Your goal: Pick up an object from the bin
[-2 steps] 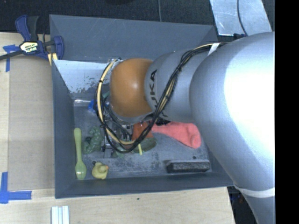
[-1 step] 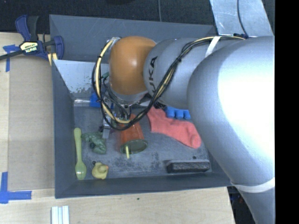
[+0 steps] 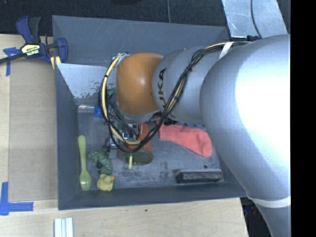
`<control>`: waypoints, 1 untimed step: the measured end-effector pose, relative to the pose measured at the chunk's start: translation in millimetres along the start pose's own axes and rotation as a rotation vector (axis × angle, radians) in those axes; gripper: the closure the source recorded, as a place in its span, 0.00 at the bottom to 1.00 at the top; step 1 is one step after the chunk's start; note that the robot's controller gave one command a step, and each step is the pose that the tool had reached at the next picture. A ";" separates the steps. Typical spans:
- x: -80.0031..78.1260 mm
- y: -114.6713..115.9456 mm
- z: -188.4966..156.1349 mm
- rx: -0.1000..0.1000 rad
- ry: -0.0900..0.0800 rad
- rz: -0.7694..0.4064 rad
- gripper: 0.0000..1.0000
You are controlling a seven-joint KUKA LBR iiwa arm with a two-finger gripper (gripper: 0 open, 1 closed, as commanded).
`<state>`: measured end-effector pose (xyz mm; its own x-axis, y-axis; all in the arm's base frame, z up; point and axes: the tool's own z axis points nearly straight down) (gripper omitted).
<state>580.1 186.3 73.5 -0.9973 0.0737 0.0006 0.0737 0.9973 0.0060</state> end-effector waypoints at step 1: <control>-10.4 40.5 0.9 0.001 -0.001 0.103 0.00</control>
Offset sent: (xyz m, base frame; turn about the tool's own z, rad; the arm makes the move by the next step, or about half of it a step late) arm -0.0171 -0.0272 -0.0035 0.0782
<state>593.5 225.9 72.8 -0.9844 0.1762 -0.0003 0.1762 0.9843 0.0048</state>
